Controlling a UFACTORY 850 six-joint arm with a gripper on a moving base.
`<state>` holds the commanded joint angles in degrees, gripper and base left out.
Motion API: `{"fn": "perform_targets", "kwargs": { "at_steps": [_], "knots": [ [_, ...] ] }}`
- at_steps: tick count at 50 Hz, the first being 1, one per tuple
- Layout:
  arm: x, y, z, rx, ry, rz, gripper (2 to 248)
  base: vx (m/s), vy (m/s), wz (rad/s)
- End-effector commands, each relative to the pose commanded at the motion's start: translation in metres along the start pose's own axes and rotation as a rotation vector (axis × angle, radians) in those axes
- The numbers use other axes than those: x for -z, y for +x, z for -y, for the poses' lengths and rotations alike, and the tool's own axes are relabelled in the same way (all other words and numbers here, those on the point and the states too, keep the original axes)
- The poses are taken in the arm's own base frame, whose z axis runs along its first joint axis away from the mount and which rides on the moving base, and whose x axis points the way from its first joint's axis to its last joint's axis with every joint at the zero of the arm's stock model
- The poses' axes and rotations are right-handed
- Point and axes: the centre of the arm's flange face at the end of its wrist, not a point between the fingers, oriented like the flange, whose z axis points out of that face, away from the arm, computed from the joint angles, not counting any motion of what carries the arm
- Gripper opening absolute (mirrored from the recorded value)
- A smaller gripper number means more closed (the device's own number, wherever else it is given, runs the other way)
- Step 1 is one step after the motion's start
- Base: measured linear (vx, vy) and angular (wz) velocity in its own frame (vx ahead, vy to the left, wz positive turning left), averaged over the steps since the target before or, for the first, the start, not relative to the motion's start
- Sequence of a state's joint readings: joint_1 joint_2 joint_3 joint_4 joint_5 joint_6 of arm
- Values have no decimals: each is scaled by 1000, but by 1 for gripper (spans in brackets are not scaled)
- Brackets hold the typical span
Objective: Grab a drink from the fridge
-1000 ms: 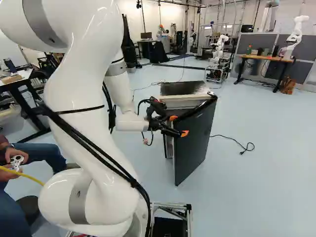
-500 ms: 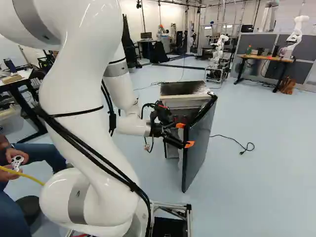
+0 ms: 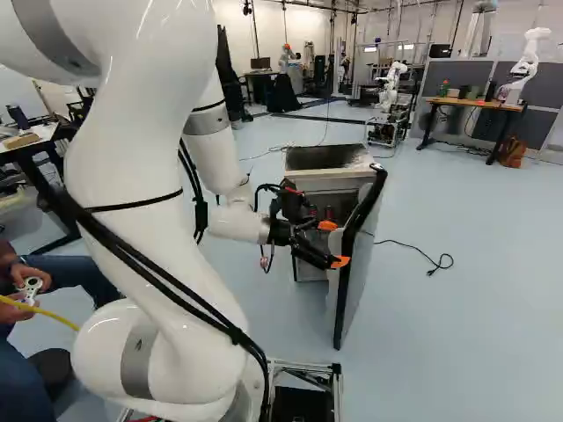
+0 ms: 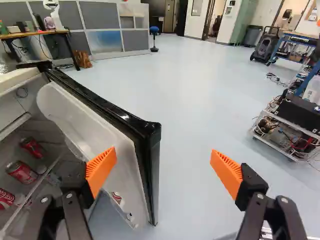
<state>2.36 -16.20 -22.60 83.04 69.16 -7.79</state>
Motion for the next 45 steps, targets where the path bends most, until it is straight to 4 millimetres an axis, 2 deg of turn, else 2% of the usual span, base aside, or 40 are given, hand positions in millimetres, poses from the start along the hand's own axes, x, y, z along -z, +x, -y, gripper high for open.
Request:
{"fn": "perform_targets", "kwargs": {
  "at_steps": [19,45],
  "knots": [
    [-1,7,0,-22,-2,-3,247,0,0,0],
    [-39,21,12,-83,-97,-8,247,0,0,0]
  ]
}}
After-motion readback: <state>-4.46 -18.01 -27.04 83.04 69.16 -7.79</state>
